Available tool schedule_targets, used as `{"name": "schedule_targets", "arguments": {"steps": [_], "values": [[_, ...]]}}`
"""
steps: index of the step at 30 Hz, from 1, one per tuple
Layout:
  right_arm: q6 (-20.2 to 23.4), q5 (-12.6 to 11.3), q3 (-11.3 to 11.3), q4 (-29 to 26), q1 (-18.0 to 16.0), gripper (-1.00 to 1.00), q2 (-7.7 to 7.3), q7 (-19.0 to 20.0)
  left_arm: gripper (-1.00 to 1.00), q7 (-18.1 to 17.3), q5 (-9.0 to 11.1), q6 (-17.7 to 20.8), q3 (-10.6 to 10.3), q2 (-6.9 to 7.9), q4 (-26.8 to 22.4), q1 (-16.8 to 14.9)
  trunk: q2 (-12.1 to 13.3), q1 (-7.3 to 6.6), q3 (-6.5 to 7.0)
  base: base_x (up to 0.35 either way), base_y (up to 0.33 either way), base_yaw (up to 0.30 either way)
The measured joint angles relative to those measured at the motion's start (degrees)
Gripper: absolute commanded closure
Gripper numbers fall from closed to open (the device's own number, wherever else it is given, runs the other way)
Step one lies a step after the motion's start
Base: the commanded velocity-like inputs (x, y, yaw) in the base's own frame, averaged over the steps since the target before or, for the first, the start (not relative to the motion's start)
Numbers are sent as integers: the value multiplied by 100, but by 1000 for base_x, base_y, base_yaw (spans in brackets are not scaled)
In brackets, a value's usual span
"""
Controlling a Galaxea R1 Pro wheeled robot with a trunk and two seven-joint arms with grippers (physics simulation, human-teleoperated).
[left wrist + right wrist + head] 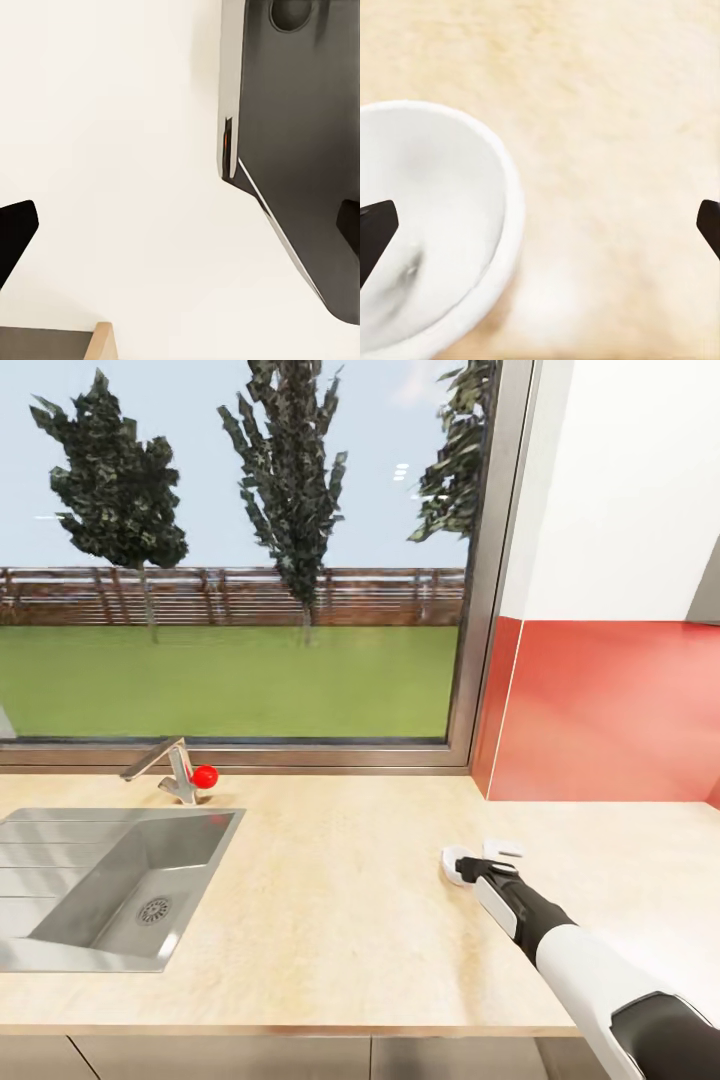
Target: Set up a coffee station on the kitchen countertop: keep the coffee maker on the countertop, move the bottle of coffee from the kitchen shelf to the counter next to the coffee maker, place a paper coffee filter on top of the coffee maker, put the saucer next to the coffee maker with the coffee cup on the saucer, and place the electric kettle next to the coffee maker.
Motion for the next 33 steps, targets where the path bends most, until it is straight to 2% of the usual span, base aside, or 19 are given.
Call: {"name": "schedule_targets", "arguments": {"steps": [14,25,33], "values": [[-2,0,7,115,-1,-100,17,-1,-100,0,0,0,1,0,0,-4,0,0,0,1,1,0],[-2,-1,1,135,-1,-100,53,-4,-100,0,0,-7,9,0,0,-3,0,0,0,53,90,0],[-19,-15,-2,359,-2,-100,53,-11,-100,-1,0,-8,5,0,0,-2,0,0,0,2,3,0]]}}
